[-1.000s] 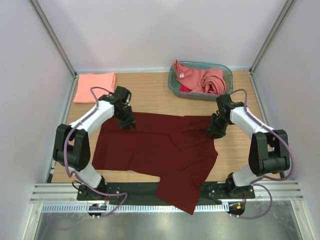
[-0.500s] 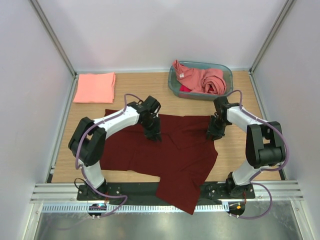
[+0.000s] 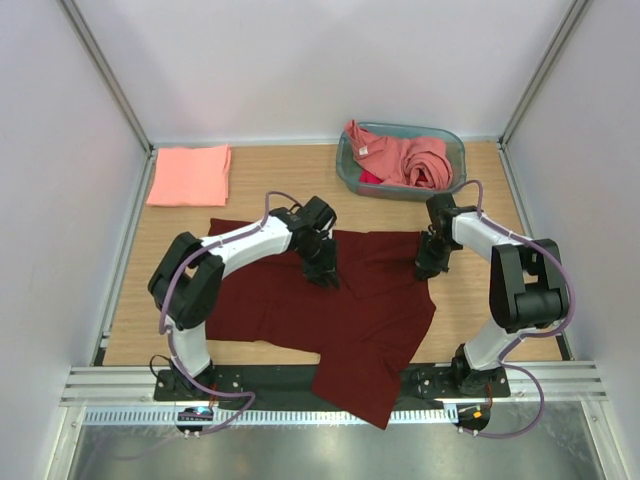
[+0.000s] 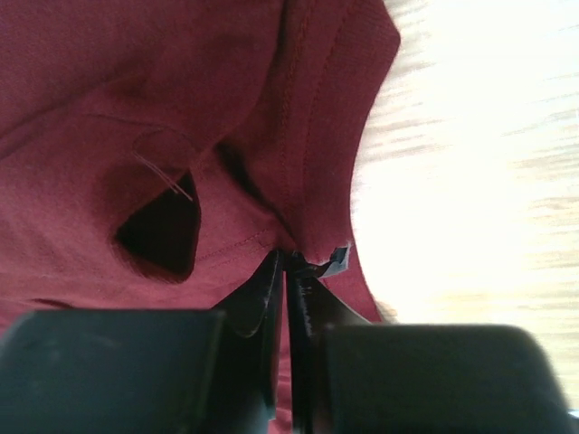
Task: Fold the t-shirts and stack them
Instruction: Fold the tshirt
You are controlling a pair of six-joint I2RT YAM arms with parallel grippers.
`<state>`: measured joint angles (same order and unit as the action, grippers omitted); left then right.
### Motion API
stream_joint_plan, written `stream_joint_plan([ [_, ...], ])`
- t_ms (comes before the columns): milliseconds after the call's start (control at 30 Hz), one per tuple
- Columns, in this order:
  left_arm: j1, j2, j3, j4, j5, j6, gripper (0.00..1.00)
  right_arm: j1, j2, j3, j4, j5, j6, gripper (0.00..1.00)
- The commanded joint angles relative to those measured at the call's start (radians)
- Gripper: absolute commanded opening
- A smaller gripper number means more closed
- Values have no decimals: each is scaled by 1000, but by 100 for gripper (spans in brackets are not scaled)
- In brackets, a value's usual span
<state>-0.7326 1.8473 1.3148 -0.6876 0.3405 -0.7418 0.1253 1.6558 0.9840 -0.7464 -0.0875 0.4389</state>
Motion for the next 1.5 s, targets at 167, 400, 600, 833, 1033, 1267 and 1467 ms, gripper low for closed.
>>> stream_joint_plan([
  [167, -44, 64, 40, 109, 94, -86, 44, 4, -99, 33, -99, 5, -3, 8],
  [400, -100, 147, 83, 172, 52, -178, 35, 4, -99, 16, -102, 3, -16, 9],
  [600, -103, 196, 89, 178, 12, -237, 35, 4, -99, 30, -107, -3, -26, 9],
  [833, -103, 216, 101, 171, -21, -255, 36, 5, -110, 33, -107, -29, -25, 8],
  [1033, -103, 240, 124, 154, -24, -254, 29, 4, -111, 30, -107, -43, -23, 8],
  [1267, -103, 221, 129, 114, -55, -243, 27, 5, -119, 28, -110, -44, -32, 8],
  [1467, -105, 176, 115, 79, -72, -254, 31, 4, -125, 25, -107, -46, -35, 8],
])
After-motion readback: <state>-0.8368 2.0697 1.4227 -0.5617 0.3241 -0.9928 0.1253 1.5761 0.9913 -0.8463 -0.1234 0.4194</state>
